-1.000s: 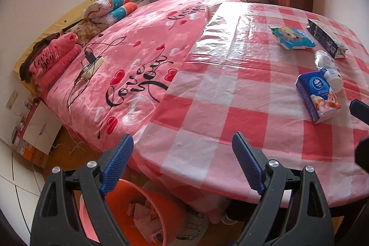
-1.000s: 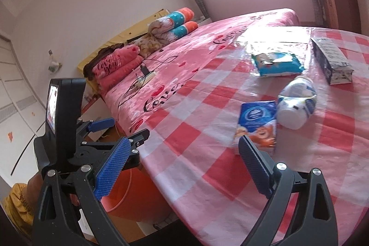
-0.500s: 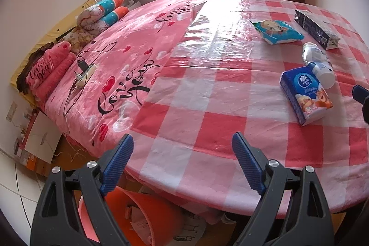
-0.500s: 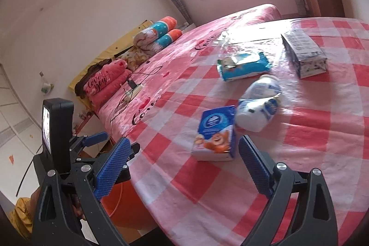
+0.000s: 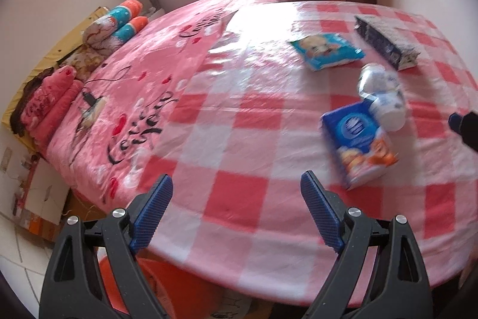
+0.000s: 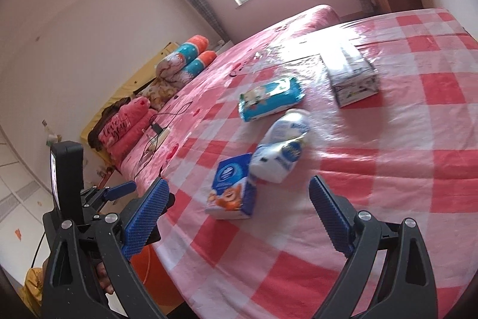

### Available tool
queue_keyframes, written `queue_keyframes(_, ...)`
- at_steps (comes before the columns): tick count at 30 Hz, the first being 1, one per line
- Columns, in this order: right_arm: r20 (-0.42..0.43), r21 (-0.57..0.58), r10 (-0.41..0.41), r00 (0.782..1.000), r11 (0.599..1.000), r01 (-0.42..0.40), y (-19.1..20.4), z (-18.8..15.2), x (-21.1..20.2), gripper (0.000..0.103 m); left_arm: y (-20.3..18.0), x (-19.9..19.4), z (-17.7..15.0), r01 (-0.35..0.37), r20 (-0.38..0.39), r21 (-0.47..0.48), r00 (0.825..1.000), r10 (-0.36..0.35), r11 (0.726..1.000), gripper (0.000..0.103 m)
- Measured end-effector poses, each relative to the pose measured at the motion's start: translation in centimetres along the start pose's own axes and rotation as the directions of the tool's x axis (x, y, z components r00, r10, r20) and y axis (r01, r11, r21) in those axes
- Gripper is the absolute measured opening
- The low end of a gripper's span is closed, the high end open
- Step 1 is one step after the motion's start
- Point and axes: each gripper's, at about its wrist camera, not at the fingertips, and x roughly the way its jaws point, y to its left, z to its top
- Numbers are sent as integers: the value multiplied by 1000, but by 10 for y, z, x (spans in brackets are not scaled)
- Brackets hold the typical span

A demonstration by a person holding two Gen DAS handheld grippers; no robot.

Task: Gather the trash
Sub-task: 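Move both tools back over the bed toward the blue snack pack, then grasp the blue cartoon snack pack with the left tool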

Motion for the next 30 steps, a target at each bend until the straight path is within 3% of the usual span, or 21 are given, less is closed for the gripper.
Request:
queue_keyframes(6,20,39,-53,998,998,52,-26,10,-13,94,-17,5,33,115,13,-28,993,-115,993,88)
queue_keyframes(13,10,99,-91,996,991,89,-58,19,-22,94,-47,27,89,215,79,141,971,-227,966,88)
queue_keyframes(20,-18,99,-113,993,989,114,-70,24,-22,94,-72,75,127,272,11,300,958,-288,914,88)
queue_keyframes(24,-53,78,-132,990,988,136,-71,28,-16,94,-78,97,137,302,-24,330,950,-312,894,88)
queue_keyframes(27,-73,55,-166,983,984,170,-72,34,-12,94,-82,109,142,350,-53,355,934,-354,867,88)
queue_keyframes(30,-86,48,-190,978,980,195,-76,43,-10,94,-84,118,146,347,-55,367,934,-352,863,88)
